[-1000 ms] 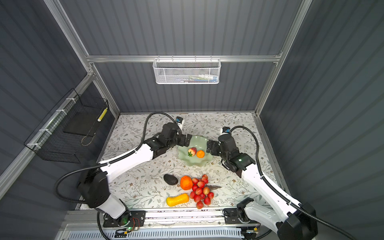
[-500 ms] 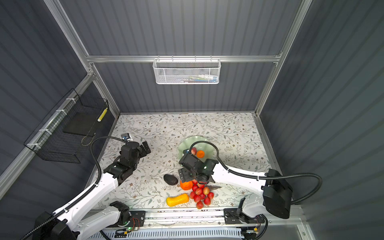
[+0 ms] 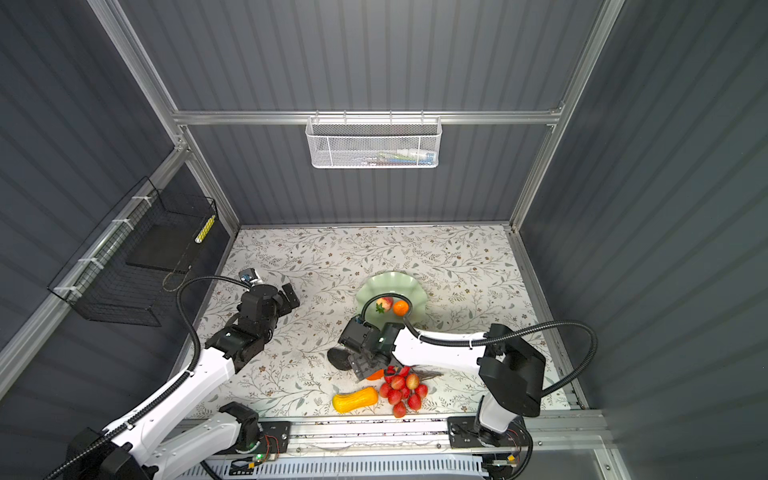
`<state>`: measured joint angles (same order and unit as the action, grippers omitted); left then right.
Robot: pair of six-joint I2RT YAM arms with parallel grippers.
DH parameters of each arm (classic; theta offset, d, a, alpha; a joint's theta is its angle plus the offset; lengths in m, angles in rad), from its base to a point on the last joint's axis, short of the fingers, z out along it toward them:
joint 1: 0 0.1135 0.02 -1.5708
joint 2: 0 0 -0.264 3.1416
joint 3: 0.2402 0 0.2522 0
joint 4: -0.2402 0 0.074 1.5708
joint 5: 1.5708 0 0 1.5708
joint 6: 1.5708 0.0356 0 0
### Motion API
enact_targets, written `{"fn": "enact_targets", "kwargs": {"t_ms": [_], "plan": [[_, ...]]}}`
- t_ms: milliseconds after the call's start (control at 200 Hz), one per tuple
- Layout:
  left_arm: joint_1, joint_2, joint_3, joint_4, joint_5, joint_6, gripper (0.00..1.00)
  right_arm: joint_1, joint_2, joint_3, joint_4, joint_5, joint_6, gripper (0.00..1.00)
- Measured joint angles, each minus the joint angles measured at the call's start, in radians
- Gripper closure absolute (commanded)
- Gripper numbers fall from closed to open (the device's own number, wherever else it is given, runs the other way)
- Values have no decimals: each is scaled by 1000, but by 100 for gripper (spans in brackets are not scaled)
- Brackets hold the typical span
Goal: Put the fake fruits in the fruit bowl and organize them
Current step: 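Grasp the large orange persimmon with the right gripper while the left gripper withdraws, then lift the persimmon with the right gripper and place it in the bowl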
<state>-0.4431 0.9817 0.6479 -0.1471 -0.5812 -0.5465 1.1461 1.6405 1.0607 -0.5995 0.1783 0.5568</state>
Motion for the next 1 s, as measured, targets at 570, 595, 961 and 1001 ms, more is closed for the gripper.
{"fn": "enact_targets", "kwargs": {"t_ms": [570, 595, 961, 1001], "plan": [[5, 7, 0, -11, -4, -13, 0, -8, -64, 5, 12, 19, -10, 60], [6, 10, 0, -11, -4, -16, 0, -15, -92, 6, 15, 19, -9, 60], [6, 24, 0, -64, 72, -129, 0, -333, -311, 32, 124, 40, -79, 60], [6, 24, 0, -71, 94, -143, 0, -370, -289, 35, 139, 47, -98, 59]]}}
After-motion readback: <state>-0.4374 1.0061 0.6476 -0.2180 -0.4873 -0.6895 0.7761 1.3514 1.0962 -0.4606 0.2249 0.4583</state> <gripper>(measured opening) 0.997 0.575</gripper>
